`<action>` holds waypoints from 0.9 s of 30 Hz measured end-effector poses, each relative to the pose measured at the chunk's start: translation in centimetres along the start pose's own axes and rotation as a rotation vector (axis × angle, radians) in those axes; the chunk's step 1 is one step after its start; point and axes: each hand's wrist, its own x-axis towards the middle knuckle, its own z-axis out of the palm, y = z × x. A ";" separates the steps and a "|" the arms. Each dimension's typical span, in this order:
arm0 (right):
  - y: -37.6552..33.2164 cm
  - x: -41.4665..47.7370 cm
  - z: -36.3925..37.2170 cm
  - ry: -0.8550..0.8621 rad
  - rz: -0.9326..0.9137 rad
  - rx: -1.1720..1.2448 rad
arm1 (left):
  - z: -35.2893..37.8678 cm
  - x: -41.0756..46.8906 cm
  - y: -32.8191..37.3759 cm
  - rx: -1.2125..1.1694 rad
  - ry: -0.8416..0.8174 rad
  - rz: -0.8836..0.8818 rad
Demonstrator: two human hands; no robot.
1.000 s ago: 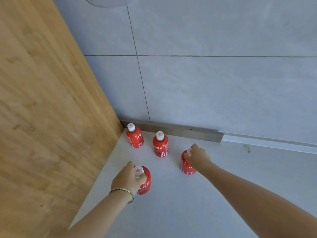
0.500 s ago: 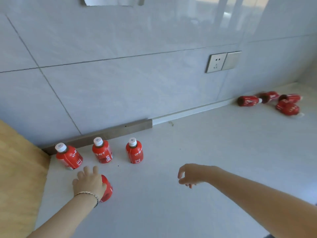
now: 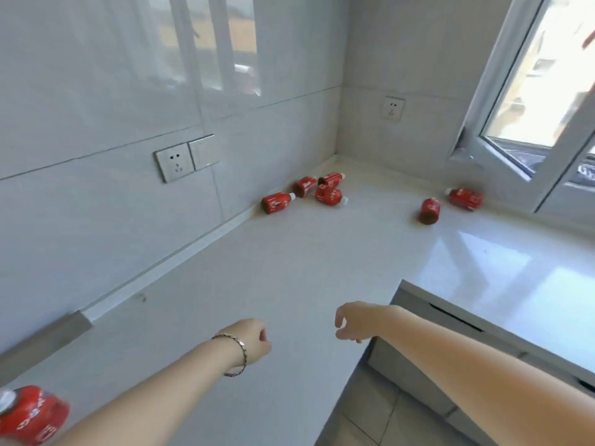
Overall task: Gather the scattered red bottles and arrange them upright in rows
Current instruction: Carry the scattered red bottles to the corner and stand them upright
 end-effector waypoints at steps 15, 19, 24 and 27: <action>35.9 5.3 -13.9 0.227 0.265 0.034 | -5.6 22.2 32.1 0.050 0.078 0.132; 40.0 9.6 -16.8 0.245 0.298 0.085 | -6.7 27.5 35.5 0.065 0.068 0.144; 43.3 17.1 -20.6 0.276 0.369 0.178 | -8.6 36.1 36.4 0.140 0.064 0.148; 44.5 21.1 -24.1 0.317 0.437 0.237 | -10.3 42.1 36.0 0.133 0.017 0.144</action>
